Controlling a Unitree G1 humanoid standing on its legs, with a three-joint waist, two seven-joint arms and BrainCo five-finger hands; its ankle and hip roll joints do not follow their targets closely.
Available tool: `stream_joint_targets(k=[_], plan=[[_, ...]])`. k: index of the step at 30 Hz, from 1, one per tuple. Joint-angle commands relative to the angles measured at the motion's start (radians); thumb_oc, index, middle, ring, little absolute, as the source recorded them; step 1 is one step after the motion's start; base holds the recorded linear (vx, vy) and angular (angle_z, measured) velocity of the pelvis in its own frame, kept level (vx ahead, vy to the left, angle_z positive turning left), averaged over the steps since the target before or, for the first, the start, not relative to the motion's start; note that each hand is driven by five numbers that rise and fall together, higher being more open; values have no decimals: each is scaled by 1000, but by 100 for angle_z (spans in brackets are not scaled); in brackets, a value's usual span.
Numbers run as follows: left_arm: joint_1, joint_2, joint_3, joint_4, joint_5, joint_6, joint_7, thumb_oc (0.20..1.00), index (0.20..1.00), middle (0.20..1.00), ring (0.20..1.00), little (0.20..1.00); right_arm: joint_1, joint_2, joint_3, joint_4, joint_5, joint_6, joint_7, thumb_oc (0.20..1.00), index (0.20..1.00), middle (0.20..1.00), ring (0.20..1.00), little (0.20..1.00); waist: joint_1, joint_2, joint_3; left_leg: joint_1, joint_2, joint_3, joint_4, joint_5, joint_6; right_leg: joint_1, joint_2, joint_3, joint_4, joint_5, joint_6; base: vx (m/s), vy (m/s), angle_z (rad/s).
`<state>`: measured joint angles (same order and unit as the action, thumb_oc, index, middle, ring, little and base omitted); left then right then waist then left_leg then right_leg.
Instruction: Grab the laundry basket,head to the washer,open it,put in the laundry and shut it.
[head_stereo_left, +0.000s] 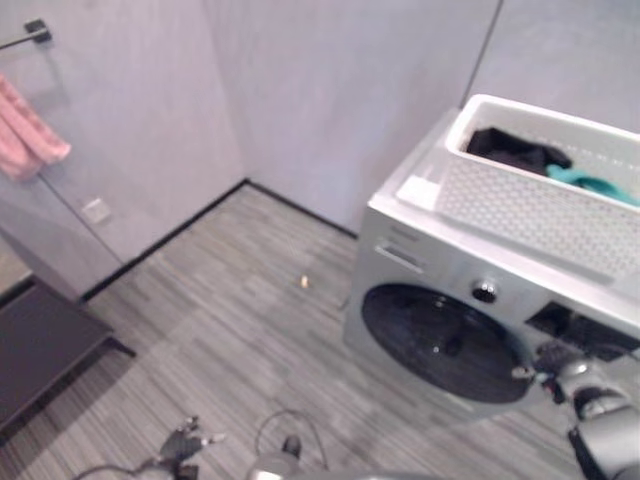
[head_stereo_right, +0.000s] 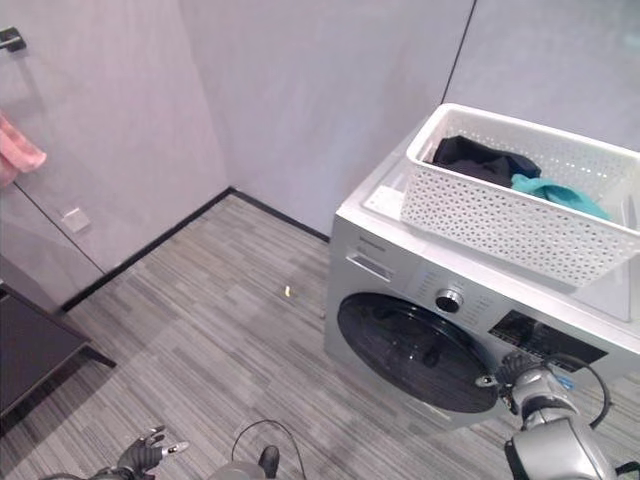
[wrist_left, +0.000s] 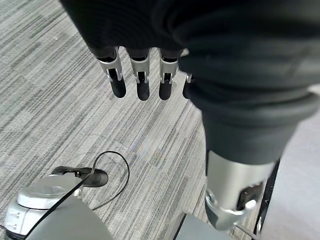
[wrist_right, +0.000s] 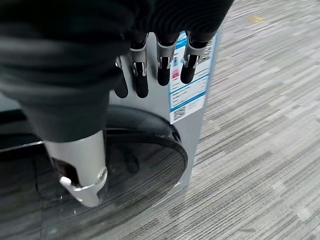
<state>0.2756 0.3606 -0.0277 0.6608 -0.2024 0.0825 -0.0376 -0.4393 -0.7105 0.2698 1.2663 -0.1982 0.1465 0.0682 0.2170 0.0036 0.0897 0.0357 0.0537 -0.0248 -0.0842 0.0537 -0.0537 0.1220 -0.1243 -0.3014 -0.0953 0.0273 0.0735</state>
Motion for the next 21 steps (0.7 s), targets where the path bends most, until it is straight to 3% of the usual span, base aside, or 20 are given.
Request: stream_joint_targets(k=[1, 2, 3, 4, 5, 6, 7, 9, 12, 15, 17, 18, 21], plan=[[-37, -8, -32, -1, -40, -45, 27, 1000, 1000, 1000, 1000, 1000, -93, -100, 65, -4, -40, -16, -24, 1000, 1000, 1000, 1000, 1000, 21, 18, -8, -87, 59, -47, 16, 29, -25, 65, 1, -38, 8, -123, 3, 0, 0, 0], [-35, -9, -34, -2, -41, -46, 27, 1000, 1000, 1000, 1000, 1000, -94, -102, 67, -10, -41, -17, -26, 1000, 1000, 1000, 1000, 1000, 21, 20, -8, -88, 58, -49, 16, 29, -24, 66, 2, -39, 8, -124, 2, -39, -1, 4], [-13, -33, -5, -45, -58, -41, 63, 1000, 1000, 1000, 1000, 1000, 40, 76, 47, -222, -80, 2, -102, 1000, 1000, 1000, 1000, 1000, 7, 33, 8, -93, 54, -48, 18, 33, -19, 63, 2, -37, 8, -116, 0, -55, 20, 6], [13, -50, 31, -57, -64, -40, 69, 1000, 1000, 1000, 1000, 1000, 214, 52, -12, -475, -158, 3, -99, 1000, 1000, 1000, 1000, 1000, -17, 35, 16, -96, 53, -40, 18, 36, -17, 56, 1, -31, 8, -111, 0, -54, 29, 7], [40, -69, 86, -35, -70, -39, 61, 1000, 1000, 1000, 1000, 1000, 433, 18, -148, -760, -193, -16, -74, 1000, 1000, 1000, 1000, 1000, -53, 40, 30, -81, 58, -19, 10, 25, -17, 55, 5, -7, 8, -119, -1, -34, 37, 20], [65, -77, 138, -3, -85, -42, 52, 1000, 1000, 1000, 1000, 1000, 626, 12, -270, -956, -213, -54, -32, 1000, 1000, 1000, 1000, 1000, -90, 41, 40, -76, 62, 0, 9, 24, -15, 49, 5, 11, 8, -117, -2, -12, 35, 18], [74, -82, 153, 16, -105, -49, 51, 1000, 1000, 1000, 1000, 1000, 757, 26, -309, -1014, -233, -82, -17, 1000, 1000, 1000, 1000, 1000, -112, 43, 44, -69, 64, 11, 8, 19, -12, 50, 4, 22, 8, -118, -2, -8, 33, -30], [90, -96, 125, 15, -117, -59, 41, 1000, 1000, 1000, 1000, 1000, 831, 46, -268, -1017, -273, -102, 4, 1000, 1000, 1000, 1000, 1000, -130, 49, 41, -67, 62, 13, 7, 16, -9, 50, 0, 21, 8, -119, -3, 15, 16, -73], [98, -81, 86, -73, -177, -87, 53, 1000, 1000, 1000, 1000, 1000, 719, 54, -165, -863, -257, -120, -29, 1000, 1000, 1000, 1000, 1000, -129, 63, 57, -84, 53, 1, 13, 22, -7, 43, -10, 15, 8, -115, -4, -31, 10, -17], [88, -73, 82, -94, -199, -95, 57, 1000, 1000, 1000, 1000, 1000, 679, 47, -147, -840, -241, -130, -46, 1000, 1000, 1000, 1000, 1000, -129, 77, 75, -99, 46, -5, 16, 27, -6, 34, -16, 12, 8, -111, -2, -64, 20, 9], [57, -73, 77, -91, -219, -104, 72, 1000, 1000, 1000, 1000, 1000, 634, 37, -124, -805, -231, -129, -68, 1000, 1000, 1000, 1000, 1000, -126, 95, 94, -120, 34, -12, 22, 33, -5, 21, -22, 8, 8, -106, -2, -106, 49, 20], [22, -81, 69, -104, -237, -119, 94, 1000, 1000, 1000, 1000, 1000, 586, 27, -101, -775, -234, -123, -90, 1000, 1000, 1000, 1000, 1000, -119, 120, 119, -144, 23, -16, 23, 42, -5, 1, -33, 3, 11, -102, -1, -104, 68, 29], [4, -94, 64, -107, -253, -126, 105, 1000, 1000, 1000, 1000, 1000, 541, 17, -86, -735, -234, -124, -113, 1000, 1000, 1000, 1000, 1000, -121, 142, 120, -155, 14, -15, 17, 51, -3, -13, -37, 0, 12, -100, -3, -22, 58, 32]])
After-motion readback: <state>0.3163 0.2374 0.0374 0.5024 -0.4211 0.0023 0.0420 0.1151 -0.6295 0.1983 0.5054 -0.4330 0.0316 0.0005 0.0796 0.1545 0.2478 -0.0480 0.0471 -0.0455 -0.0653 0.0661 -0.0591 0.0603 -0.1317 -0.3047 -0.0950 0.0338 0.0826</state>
